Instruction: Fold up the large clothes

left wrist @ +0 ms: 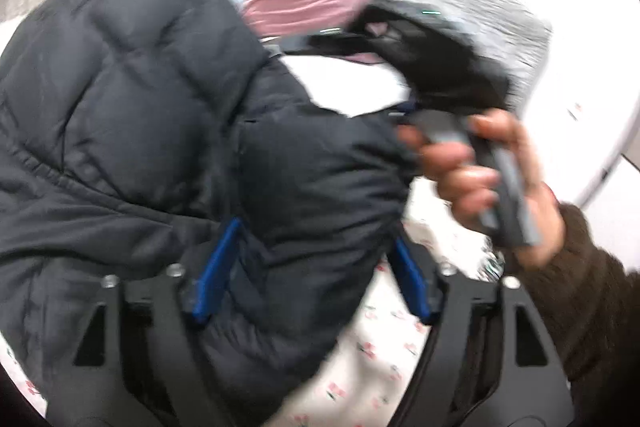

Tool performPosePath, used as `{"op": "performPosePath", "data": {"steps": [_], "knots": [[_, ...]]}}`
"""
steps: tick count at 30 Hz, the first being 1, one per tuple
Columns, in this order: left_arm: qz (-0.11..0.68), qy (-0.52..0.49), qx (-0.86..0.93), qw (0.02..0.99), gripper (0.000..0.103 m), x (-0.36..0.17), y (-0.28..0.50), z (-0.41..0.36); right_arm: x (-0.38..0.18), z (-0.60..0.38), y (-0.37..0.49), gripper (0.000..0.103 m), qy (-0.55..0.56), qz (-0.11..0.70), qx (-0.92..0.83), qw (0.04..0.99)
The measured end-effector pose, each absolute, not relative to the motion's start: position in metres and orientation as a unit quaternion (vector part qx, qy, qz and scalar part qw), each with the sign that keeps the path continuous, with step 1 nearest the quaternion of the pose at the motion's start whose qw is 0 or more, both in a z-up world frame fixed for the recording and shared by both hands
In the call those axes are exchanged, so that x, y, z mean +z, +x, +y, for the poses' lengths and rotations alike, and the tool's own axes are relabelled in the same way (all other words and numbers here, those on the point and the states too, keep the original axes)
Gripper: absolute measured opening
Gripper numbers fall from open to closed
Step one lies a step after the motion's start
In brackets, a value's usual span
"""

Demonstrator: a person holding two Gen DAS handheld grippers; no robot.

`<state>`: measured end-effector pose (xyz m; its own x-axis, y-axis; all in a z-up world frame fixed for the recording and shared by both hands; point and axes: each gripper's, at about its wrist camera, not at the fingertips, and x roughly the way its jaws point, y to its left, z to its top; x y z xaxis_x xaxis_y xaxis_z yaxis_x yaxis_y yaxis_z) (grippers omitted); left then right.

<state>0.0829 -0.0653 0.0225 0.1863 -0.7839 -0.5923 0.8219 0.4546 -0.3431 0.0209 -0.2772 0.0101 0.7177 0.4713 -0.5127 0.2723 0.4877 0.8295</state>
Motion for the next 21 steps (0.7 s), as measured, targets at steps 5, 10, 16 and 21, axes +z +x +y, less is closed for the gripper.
{"op": "performPosePath", "data": {"steps": [5,10,16,21], "knots": [[0.346,0.003,-0.553,0.758,0.077,0.054,0.082,-0.029,0.011,-0.274,0.044,0.081,0.485,0.385,0.061,0.783],[0.323,-0.04,-0.48,0.815,0.081,0.07,0.11,0.036,0.025,-0.27,0.054,0.081,0.475,0.387,0.068,0.787],[0.359,-0.083,-0.359,0.858,0.08,0.024,0.148,0.075,0.03,-0.242,0.08,0.07,0.416,0.411,0.069,0.809],[0.315,-0.122,-0.364,0.868,0.079,0.03,0.144,0.068,0.066,-0.21,0.092,0.015,0.271,0.396,0.046,0.876]]}}
